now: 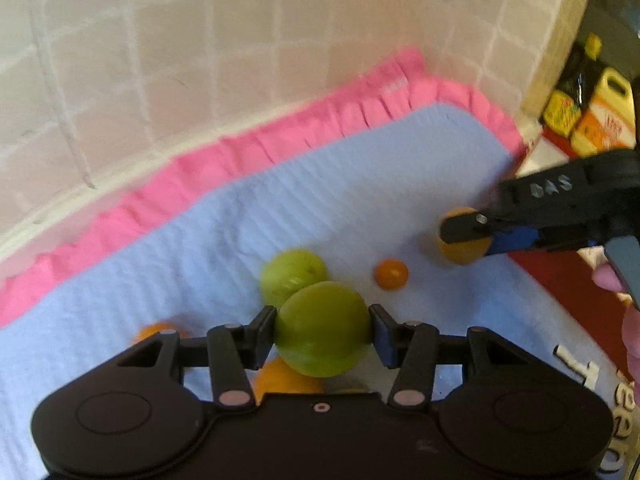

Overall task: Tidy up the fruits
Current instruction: 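Grasp a green apple with the left gripper while the right grasps a pear, then carry green apple and pear into the red box and release both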

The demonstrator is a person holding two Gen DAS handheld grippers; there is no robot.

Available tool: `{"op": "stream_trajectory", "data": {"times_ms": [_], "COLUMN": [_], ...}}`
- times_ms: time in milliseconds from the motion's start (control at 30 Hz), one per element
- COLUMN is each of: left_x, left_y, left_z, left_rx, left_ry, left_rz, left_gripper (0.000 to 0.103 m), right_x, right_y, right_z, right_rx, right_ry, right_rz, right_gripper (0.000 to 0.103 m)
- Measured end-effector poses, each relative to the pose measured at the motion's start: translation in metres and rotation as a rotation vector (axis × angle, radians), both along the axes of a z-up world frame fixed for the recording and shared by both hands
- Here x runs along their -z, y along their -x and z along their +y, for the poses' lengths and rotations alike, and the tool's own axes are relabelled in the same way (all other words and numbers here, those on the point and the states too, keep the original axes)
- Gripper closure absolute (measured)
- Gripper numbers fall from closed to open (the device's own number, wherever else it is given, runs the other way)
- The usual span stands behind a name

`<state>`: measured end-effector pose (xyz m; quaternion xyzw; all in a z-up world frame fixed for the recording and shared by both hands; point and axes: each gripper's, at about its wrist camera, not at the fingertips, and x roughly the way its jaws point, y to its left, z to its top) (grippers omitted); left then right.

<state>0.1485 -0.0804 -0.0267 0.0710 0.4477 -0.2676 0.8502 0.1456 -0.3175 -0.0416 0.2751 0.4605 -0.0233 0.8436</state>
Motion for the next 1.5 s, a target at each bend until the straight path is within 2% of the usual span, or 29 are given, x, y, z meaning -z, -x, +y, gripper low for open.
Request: {"op": "stream_trajectory", "data": {"times_ms": [67,167,267,400,500,633,733,867,1033,1167,1300,1400,1500], "left_x": [-0.016,-0.037,-0.053,-0.062,-0.067,-0.074,-0.079,-0.094,-0.119,-0.133,-0.133,-0.124,-0.106], "left_y": [0.003,0.009,0.02,0.032,0.039,0.048,0.049,0.05,0.043,0.042,0.047,0.048,0.039], "left_z": [0.02,0.057,0.095,0.127,0.137,0.128,0.103,0.05,-0.037,-0.117,-0.193,-0.243,-0.29], "left_rx": [-0.053,-0.15,-0.249,-0.342,-0.366,-0.342,-0.285,-0.155,0.043,0.204,0.335,0.416,0.459], "left_ry": [0.018,0.027,0.009,-0.036,-0.04,-0.036,-0.021,0.024,0.111,0.151,0.147,0.147,0.082], "left_rz": [-0.022,-0.057,-0.103,-0.103,-0.11,-0.122,-0.13,-0.166,-0.202,-0.216,-0.197,-0.172,-0.132], "left_gripper": [0.042,0.042,0.042,0.043,0.043,0.043,0.043,0.043,0.043,0.043,0.043,0.043,0.042], "right_x": [-0.017,-0.033,-0.039,-0.036,-0.035,-0.045,-0.057,-0.082,-0.114,-0.129,-0.127,-0.113,-0.097], "right_y": [0.007,0.017,0.026,0.038,0.044,0.049,0.063,0.087,0.126,0.159,0.182,0.188,0.187], "right_z": [0.007,0.027,0.056,0.094,0.103,0.089,0.065,0.019,-0.054,-0.114,-0.166,-0.193,-0.207], "right_rx": [-0.05,-0.144,-0.242,-0.339,-0.366,-0.33,-0.274,-0.16,0.017,0.163,0.29,0.32,0.325], "right_ry": [-0.003,0.008,-0.001,-0.007,-0.022,0.003,0.02,0.068,0.17,0.239,0.241,0.254,0.252], "right_rz": [-0.042,-0.058,-0.047,-0.04,-0.036,-0.063,-0.092,-0.151,-0.217,-0.231,-0.221,-0.178,-0.144], "right_gripper": [0.061,0.061,0.061,0.061,0.061,0.061,0.061,0.061,0.061,0.061,0.06,0.059,0.059]}}
